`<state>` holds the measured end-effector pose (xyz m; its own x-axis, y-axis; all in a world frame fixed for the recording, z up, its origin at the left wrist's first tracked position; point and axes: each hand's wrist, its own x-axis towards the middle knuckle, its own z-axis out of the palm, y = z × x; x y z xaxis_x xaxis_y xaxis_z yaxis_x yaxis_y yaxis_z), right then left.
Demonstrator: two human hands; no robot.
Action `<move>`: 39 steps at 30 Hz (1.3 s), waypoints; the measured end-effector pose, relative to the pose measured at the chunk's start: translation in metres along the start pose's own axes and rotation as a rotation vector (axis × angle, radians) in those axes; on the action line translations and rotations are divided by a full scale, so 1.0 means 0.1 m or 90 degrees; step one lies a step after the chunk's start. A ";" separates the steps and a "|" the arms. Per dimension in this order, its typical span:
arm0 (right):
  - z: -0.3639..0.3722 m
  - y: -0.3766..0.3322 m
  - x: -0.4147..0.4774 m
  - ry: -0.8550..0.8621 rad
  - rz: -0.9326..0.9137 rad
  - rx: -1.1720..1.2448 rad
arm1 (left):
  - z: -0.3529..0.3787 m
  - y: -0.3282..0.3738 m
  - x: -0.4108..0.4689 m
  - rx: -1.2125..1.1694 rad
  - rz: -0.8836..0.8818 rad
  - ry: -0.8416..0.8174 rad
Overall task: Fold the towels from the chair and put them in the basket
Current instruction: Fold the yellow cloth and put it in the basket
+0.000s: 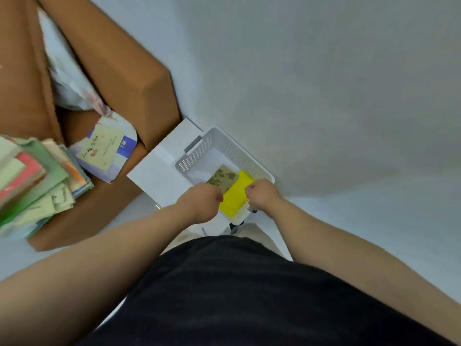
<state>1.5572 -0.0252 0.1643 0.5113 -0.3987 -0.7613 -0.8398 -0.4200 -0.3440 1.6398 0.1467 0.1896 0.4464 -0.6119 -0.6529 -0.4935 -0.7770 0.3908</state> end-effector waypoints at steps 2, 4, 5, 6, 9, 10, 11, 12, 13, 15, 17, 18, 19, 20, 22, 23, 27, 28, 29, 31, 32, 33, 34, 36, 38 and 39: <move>0.02 0.17 -0.28 0.042 0.069 0.189 | 0.01 0.09 -0.08 -0.026 0.037 0.015; 0.10 0.35 -0.67 0.082 0.114 0.403 | 0.04 0.23 -0.22 -0.050 0.071 0.000; 0.15 0.44 -0.92 0.103 0.128 0.499 | 0.07 0.32 -0.31 -0.058 0.091 -0.016; 0.23 0.55 -1.16 0.124 0.141 0.576 | 0.11 0.43 -0.42 -0.064 0.108 -0.033; 0.46 0.99 -1.85 0.183 0.168 0.733 | 0.36 0.81 -0.75 -0.112 0.126 -0.078; 0.54 1.18 -2.06 0.207 0.172 0.767 | 0.49 0.96 -0.86 -0.133 0.126 -0.093; 0.62 1.38 -2.25 0.235 0.178 0.797 | 0.63 1.12 -0.97 -0.142 0.124 -0.111; 0.71 1.58 -2.46 0.264 0.186 0.825 | 0.80 1.28 -1.08 -0.138 0.128 -0.136; 0.81 1.80 -2.66 0.294 0.196 0.850 | 0.98 1.45 -1.19 -0.125 0.138 -0.165; 1.03 2.28 -3.07 0.355 0.219 0.905 | 1.40 1.80 -1.41 -0.089 0.172 -0.219; 1.29 2.80 -3.50 0.414 0.242 0.955 | 1.88 2.21 -1.69 -0.075 0.203 -0.255; 1.43 3.04 -3.71 0.440 0.251 0.978 | 2.13 2.41 -1.85 -0.079 0.214 -0.269; 1.57 3.30 -3.96 0.465 0.261 1.000 | 2.40 2.62 -2.03 -0.083 0.226 -0.284; 1.71 3.55 -4.20 0.486 0.273 1.016 | 2.68 2.83 -2.22 -0.087 0.235 -0.296; 1.98 4.07 -4.75 0.517 0.306 1.028 | 3.26 3.23 -2.65 -0.107 0.242 -0.320; 2.11 4.31 -5.03 0.533 0.329 1.031 | 3.54 3.42 -2.87 -0.119 0.240 -0.339; 2.52 5.17 -6.08 0.603 0.415 1.045 | 4.54 4.11 -3.70 -0.131 0.244 -0.430; 2.59 5.37 -6.29 0.617 0.430 1.048 | 4.74 4.28 -3.88 -0.126 0.251 -0.445; 2.66 5.56 -6.46 0.630 0.442 1.053 | 4.94 4.44 -4.03 -0.120 0.259 -0.459; 2.76 5.96 -6.74 0.649 0.464 1.063 | 5.33 4.76 -4.25 -0.105 0.274 -0.480; 2.81 6.17 -6.86 0.658 0.476 1.067 | 5.52 4.92 -4.34 -0.096 0.279 -0.486; 2.85 6.39 -6.96 0.669 0.488 1.071 | 5.72 5.08 -4.41 -0.088 0.283 -0.491; 2.89 6.62 -7.05 0.679 0.498 1.074 | 5.92 5.25 -4.46 -0.083 0.285 -0.495; 2.92 7.10 -7.21 0.694 0.517 1.080 | 6.33 5.60 -4.52 -0.076 0.286 -0.504; 2.91 7.62 -7.35 0.704 0.529 1.081 | 6.78 5.99 -4.55 -0.071 0.282 -0.513; 2.90 7.90 -7.42 0.708 0.534 1.079 | 7.01 6.19 -4.56 -0.070 0.281 -0.517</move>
<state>0.4618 0.1751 0.2978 -0.6069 -0.4890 -0.6265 0.1364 0.7125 -0.6883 0.6073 0.0487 0.2744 -0.4446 -0.5967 -0.6680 -0.4025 -0.5331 0.7442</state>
